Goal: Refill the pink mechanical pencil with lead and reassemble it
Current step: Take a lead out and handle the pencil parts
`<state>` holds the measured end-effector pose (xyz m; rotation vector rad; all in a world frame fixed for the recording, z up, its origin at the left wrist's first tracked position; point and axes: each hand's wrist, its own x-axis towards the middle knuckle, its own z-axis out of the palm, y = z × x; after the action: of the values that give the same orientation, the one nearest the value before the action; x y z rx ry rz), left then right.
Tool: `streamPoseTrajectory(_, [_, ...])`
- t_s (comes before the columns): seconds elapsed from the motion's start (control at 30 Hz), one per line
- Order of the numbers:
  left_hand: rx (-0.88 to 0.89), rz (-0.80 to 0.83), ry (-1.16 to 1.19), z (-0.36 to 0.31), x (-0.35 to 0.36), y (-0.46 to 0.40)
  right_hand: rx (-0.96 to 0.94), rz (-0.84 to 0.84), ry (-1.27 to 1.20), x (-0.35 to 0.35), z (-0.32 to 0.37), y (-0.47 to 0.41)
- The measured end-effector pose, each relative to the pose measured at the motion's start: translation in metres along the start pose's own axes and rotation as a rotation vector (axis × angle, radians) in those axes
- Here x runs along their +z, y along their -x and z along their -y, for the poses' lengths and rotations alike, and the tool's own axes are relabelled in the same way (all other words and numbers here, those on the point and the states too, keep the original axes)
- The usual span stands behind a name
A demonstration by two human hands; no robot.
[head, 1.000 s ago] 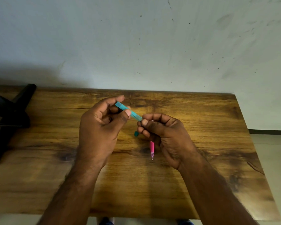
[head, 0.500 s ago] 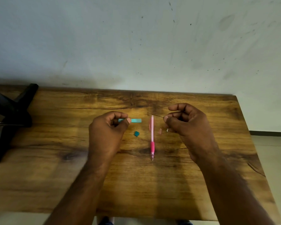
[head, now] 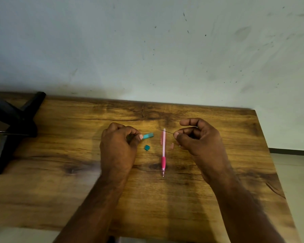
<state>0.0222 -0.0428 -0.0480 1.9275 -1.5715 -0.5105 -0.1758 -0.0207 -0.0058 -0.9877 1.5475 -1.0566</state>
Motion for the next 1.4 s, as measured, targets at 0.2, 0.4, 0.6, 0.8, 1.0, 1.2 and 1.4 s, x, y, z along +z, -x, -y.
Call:
streamPoseTrajectory(0.2, [0.147,0.096,0.189,-0.012,-0.012,-0.001,-0.087,0.02,0.145,-0.001,0.001,0.001])
streamPoseTrajectory(0.4, [0.295,0.262,0.194,-0.016,-0.016,0.001,-0.199,0.067,0.273,-0.002,0.004,0.004])
streamPoseTrajectory(0.6, [0.353,0.266,0.221,-0.016,-0.014,0.001,-0.257,0.093,0.288,-0.002,0.003,0.005])
streamPoseTrajectory(0.8, [0.216,0.193,0.397,-0.024,-0.012,0.004,-0.075,0.005,-0.085,-0.006,0.002,-0.003])
streamPoseTrajectory(1.0, [0.08,0.163,0.515,-0.035,-0.008,0.008,0.079,0.132,-0.233,0.004,-0.003,0.001])
streamPoseTrajectory(1.2, [0.159,0.209,0.505,-0.038,-0.002,0.011,0.091,0.107,-0.316,0.008,-0.006,0.0])
streamPoseTrajectory(1.4, [0.193,0.225,0.462,-0.038,0.002,0.012,0.074,0.058,-0.282,0.009,-0.006,0.001])
